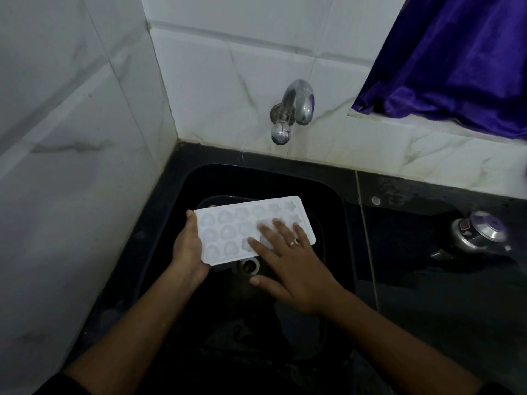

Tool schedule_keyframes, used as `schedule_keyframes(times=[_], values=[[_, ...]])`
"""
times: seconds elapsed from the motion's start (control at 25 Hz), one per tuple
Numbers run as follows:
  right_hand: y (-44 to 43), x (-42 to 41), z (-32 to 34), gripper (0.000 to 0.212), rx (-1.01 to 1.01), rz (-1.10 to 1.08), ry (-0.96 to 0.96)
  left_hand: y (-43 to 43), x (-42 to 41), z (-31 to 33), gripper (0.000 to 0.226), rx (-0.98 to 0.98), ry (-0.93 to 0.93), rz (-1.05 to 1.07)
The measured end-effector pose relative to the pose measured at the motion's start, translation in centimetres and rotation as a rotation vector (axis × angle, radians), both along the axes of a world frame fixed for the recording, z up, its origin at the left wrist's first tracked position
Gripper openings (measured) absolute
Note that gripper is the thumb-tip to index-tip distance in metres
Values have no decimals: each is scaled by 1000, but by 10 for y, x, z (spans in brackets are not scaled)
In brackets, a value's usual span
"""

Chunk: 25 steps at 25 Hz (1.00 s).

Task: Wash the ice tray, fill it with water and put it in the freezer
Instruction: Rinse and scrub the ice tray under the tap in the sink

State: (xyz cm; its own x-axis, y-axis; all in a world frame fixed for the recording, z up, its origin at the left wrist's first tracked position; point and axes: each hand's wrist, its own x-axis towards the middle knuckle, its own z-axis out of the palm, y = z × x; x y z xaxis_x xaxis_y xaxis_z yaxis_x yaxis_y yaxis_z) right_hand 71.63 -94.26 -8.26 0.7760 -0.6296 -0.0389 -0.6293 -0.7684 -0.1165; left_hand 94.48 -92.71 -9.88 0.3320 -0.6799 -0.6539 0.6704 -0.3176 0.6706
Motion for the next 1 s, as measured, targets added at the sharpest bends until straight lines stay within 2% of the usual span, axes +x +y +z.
schedule_keyframes(times=[0.16, 0.28, 0.36, 0.52, 0.64, 0.72, 0.88, 1.0], values=[[-21, -51, -12, 79, -10, -92, 45, 8, 9, -4, 55, 26, -12, -32], [-34, -75, -17, 73, -36, -115, 5, 12, 9, -6, 58, 50, -8, -71], [-39, -81, -18, 68, 9, -107, -114, 13, 3, 0, 59, 73, 8, -98], [-35, -91, -10, 56, 166, -116, -486, 15, 3, 13, 58, 59, 84, -167], [-32, -91, 0, 39, 300, -263, -736, 17, -5, 16, 48, 28, -2, -210], [-34, -85, 9, 28, 321, -339, -791, 16, -17, 20, 46, 6, -93, -146], [-45, -75, 21, 34, 313, -452, -797, 13, -32, 25, 73, -47, -275, -136], [-62, -70, 34, 39, 340, -516, -797, 13, -36, 36, 72, -94, -362, -146]])
